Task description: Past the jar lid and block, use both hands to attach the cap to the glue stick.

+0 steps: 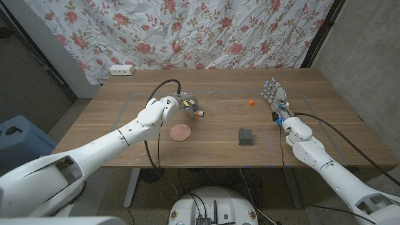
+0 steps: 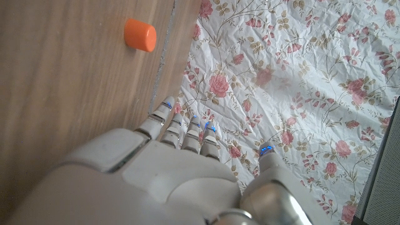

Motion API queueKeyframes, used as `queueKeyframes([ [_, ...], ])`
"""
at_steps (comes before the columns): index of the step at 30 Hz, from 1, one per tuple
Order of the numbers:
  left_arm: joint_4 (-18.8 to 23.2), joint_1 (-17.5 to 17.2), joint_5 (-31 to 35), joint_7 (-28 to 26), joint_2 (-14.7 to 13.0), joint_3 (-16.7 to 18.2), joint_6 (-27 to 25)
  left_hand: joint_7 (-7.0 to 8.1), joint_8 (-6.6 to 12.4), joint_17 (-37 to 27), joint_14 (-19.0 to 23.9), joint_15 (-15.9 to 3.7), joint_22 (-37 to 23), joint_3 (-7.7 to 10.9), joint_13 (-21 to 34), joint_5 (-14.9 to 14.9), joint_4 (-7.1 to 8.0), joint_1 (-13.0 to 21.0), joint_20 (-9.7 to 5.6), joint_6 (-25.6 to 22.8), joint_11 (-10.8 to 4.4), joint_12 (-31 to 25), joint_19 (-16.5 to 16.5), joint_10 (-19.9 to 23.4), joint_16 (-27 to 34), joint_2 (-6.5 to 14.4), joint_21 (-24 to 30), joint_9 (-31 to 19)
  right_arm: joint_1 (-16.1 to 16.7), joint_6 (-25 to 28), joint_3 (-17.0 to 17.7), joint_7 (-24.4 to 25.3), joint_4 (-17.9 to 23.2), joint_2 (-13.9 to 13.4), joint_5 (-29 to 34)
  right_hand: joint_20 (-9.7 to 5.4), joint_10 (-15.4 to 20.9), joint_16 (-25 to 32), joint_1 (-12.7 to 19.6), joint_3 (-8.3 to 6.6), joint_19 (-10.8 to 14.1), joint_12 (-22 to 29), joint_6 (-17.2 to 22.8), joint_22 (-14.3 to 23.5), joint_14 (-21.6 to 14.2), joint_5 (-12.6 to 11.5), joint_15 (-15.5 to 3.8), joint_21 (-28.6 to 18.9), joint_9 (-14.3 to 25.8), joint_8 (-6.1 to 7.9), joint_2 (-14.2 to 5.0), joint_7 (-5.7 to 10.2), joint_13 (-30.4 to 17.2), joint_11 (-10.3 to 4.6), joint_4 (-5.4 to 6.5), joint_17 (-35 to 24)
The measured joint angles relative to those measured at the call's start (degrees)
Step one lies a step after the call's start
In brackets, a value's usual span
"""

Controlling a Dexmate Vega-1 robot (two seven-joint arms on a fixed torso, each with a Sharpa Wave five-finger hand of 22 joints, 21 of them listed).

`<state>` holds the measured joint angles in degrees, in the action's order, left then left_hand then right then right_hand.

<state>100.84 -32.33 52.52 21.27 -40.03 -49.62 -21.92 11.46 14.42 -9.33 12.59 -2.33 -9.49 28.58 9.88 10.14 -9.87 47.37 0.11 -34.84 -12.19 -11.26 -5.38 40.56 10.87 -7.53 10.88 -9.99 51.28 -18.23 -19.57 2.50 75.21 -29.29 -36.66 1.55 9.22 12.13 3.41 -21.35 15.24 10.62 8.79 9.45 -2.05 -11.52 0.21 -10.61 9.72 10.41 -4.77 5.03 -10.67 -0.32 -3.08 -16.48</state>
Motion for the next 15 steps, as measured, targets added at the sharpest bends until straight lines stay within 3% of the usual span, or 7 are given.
queueKeyframes([
  [15, -0.3, -1.0, -0.9, -4.1, 0.1, 0.2, -0.5, 0.20, -0.01, 0.0, 4.4, 0.05, 0.0, -1.39, 0.0, 0.0, 0.12, 2.3, -0.95, -6.2, -0.18, 0.2, -4.0, 5.7, 0.0, 0.4, 0.0, 0.0, 0.3, -0.4, 0.0, 0.2, -0.1, 0.2, -0.1, 0.41, 0.0, 0.0, 0.0, 0.00, 0.4, 0.0, 0.2, 0.0, 0.0, 0.0, 0.00, 0.0, 0.3, 0.00, 0.00, -0.21, 0.0, 0.00, 0.00, 0.0],
])
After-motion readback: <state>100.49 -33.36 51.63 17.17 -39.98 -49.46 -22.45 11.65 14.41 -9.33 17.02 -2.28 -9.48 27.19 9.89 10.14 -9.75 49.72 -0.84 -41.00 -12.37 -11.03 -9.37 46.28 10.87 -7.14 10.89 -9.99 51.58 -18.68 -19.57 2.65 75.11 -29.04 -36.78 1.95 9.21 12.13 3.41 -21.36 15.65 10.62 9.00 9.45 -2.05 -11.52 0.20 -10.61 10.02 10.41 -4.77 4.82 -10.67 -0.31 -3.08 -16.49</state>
